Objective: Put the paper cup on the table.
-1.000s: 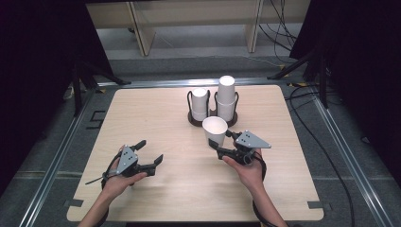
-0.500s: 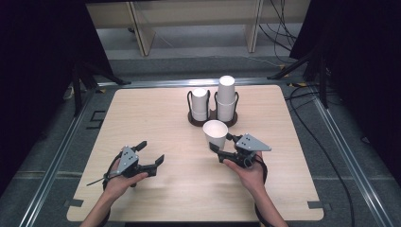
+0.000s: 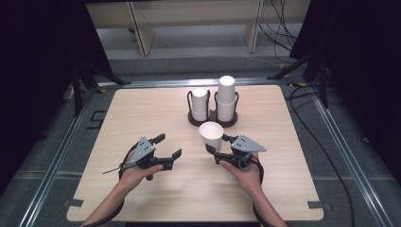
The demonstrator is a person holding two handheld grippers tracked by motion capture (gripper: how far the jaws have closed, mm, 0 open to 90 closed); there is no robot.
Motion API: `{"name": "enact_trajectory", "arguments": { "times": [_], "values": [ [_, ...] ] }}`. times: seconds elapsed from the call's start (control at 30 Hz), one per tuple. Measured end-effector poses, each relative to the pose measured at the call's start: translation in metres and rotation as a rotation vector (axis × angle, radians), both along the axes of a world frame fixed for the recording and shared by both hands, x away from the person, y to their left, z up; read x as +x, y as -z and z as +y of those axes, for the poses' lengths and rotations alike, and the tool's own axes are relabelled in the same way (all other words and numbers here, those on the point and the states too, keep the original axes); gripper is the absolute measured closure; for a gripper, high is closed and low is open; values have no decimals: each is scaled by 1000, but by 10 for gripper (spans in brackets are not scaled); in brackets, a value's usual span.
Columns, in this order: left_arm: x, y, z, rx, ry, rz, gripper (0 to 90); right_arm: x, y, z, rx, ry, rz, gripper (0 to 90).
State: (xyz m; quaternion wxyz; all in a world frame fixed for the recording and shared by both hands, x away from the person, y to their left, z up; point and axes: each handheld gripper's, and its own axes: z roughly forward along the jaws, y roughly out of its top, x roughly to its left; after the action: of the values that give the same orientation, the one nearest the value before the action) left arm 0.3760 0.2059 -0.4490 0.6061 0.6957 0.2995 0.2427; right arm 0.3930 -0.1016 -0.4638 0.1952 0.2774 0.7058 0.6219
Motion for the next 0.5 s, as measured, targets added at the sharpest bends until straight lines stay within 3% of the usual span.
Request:
{"name": "enact_trajectory", "arguments": {
  "times": [0.03, 0.07, 0.1, 0.13, 0.27, 0.3, 0.33, 0.4, 0.43, 0.5],
  "values": [
    [1, -3, -4, 0, 13, 8, 109, 0, 0, 0, -8, 9, -9, 333],
    [5, -8, -13, -8, 60, 36, 109, 1, 1, 3, 7, -2, -3, 333],
    [5, -8, -13, -8, 60, 36, 113, 1, 2, 4, -1, 5, -11, 333],
    [7, -12, -21, -27, 97, 77, 113, 0, 2, 4, 0, 4, 8, 333],
    [12, -16, -33, -33, 99, 112, 117, 1, 3, 5, -5, 3, -8, 333],
    [16, -17, -41, -37, 94, 115, 116, 0, 4, 6, 3, 11, 4, 333],
    [18, -18, -45, -37, 100, 111, 115, 1, 3, 5, -11, 17, -17, 333],
    [21, -18, -52, -34, 99, 115, 110, 0, 4, 6, 8, 17, 8, 333],
    [22, -18, -55, -43, 105, 111, 107, 1, 4, 5, -7, 30, -18, 333],
    [23, -19, -61, -41, 107, 115, 97, 1, 5, 4, -12, 29, -17, 333]
  ]
}}
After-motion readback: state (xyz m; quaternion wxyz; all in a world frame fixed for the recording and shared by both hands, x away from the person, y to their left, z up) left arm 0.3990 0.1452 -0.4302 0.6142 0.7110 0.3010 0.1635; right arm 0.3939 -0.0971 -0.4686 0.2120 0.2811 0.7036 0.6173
